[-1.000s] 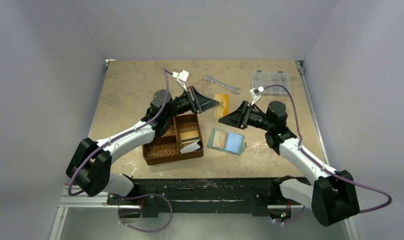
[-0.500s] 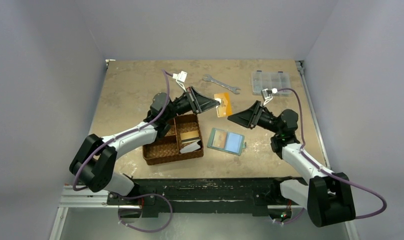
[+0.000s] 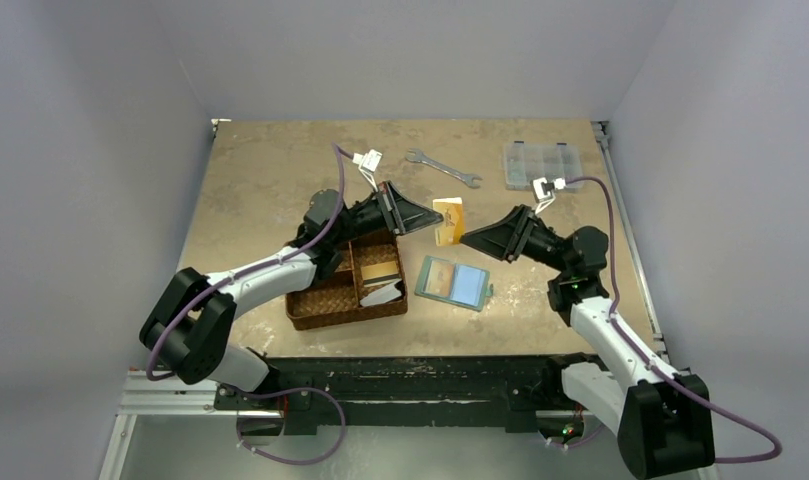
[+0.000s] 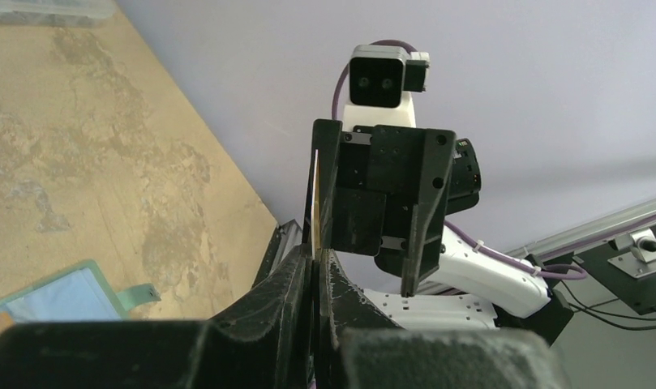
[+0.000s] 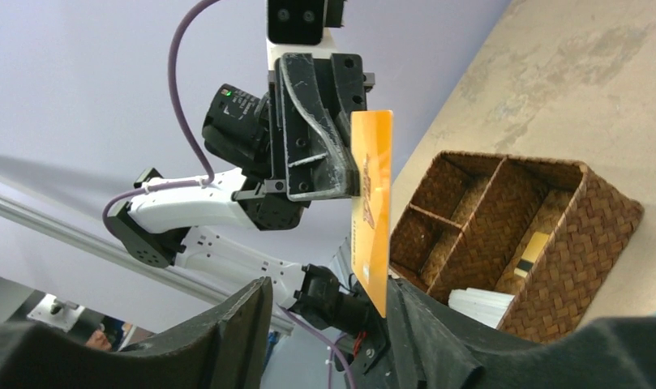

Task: Put the credit cards into the card holder
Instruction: Insert the credit card into the card holder.

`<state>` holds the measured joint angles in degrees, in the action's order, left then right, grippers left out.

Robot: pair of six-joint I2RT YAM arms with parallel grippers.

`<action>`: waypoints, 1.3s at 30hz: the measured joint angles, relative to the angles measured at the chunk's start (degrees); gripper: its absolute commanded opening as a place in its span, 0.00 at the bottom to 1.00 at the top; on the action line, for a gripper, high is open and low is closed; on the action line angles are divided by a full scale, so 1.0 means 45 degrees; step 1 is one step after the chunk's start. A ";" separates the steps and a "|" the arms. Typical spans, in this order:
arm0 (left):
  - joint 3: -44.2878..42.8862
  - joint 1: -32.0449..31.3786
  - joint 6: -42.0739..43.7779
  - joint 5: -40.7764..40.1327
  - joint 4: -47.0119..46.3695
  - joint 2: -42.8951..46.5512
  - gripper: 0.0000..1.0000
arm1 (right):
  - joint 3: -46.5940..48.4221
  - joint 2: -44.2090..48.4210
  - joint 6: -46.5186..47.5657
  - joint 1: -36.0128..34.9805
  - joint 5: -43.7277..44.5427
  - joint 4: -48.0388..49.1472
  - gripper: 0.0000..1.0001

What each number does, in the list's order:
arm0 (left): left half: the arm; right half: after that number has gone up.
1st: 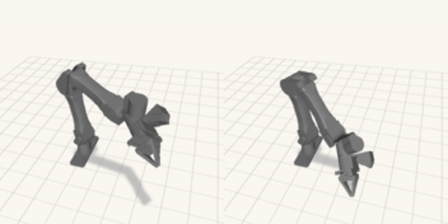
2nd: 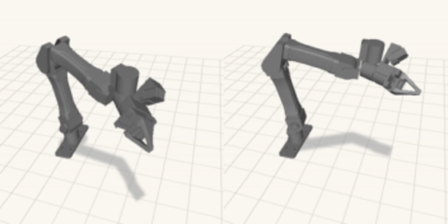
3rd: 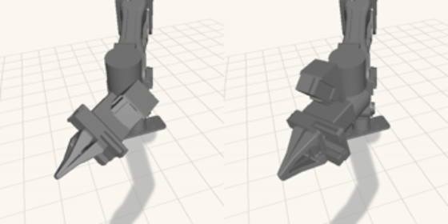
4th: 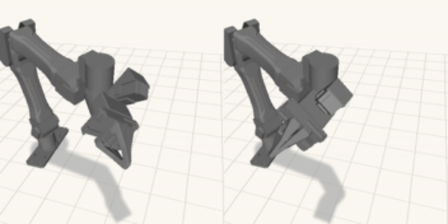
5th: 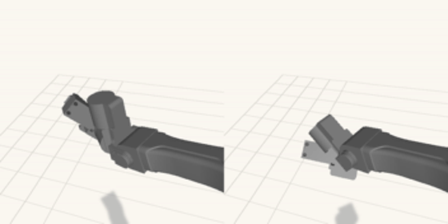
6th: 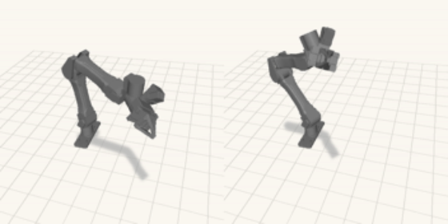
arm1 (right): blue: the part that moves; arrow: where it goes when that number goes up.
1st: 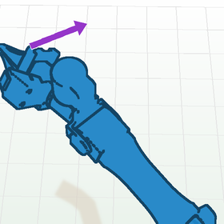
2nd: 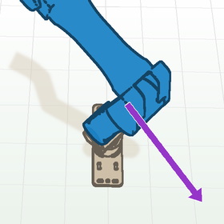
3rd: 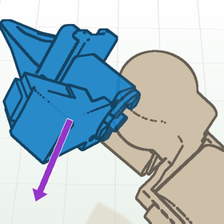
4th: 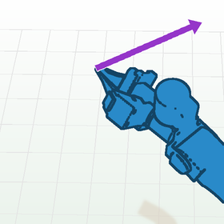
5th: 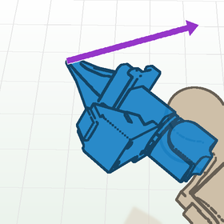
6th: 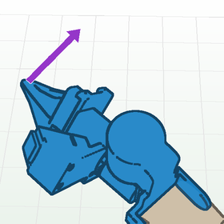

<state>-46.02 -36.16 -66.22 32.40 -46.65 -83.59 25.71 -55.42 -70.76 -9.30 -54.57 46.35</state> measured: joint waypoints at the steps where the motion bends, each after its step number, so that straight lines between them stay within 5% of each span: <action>1: 0.0000 0.0000 -0.0005 0.0053 -0.0019 0.0000 0.00 | 0.0005 0.0005 0.0087 0.0000 -0.0005 -0.0078 0.51; 7: 0.0058 -0.0146 -0.0049 0.0568 -0.0296 -0.0015 0.00 | 0.0092 -0.0500 0.0233 0.0000 0.0005 -0.0379 0.26; 10: 0.0068 -0.0350 -0.0049 0.0835 -0.0505 -0.0175 0.01 | 0.0092 -0.0661 0.0277 0.0000 0.0029 -0.0408 0.00; 15: -0.0092 -0.0389 0.0631 0.0957 0.0568 -0.0573 0.49 | 0.0097 -0.0495 0.0996 0.0058 0.0301 -0.1535 0.00; 18: -0.1428 -0.0627 0.2798 -0.0476 0.5085 -0.0627 0.53 | 0.0214 -0.0165 0.3109 0.0170 0.1681 -0.5168 0.00; 22: -0.2924 -0.0821 0.4993 -0.2220 0.8646 -0.0908 0.34 | 0.0291 -0.0806 0.5357 0.0238 0.2584 -0.8704 0.00; 28: -0.4002 -0.1127 0.6339 -0.2977 1.0258 -0.3109 0.07 | 0.0291 -0.2025 0.6970 0.0238 0.2992 -1.1171 0.00; 31: -0.4464 -0.1608 0.6834 -0.3419 1.1021 -0.4371 0.00 | 0.0311 -0.2822 0.7495 0.0238 0.2909 -1.1492 0.00; 39: -0.4760 -0.2181 0.7762 -0.4318 1.2148 -0.5581 0.00 | 0.0311 -0.4537 0.8199 0.0238 0.2749 -1.1555 0.00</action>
<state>-67.44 -45.98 -31.29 12.97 8.01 -108.71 27.11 -75.83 -33.87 -8.23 -42.19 -5.65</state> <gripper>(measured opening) 0.025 0.027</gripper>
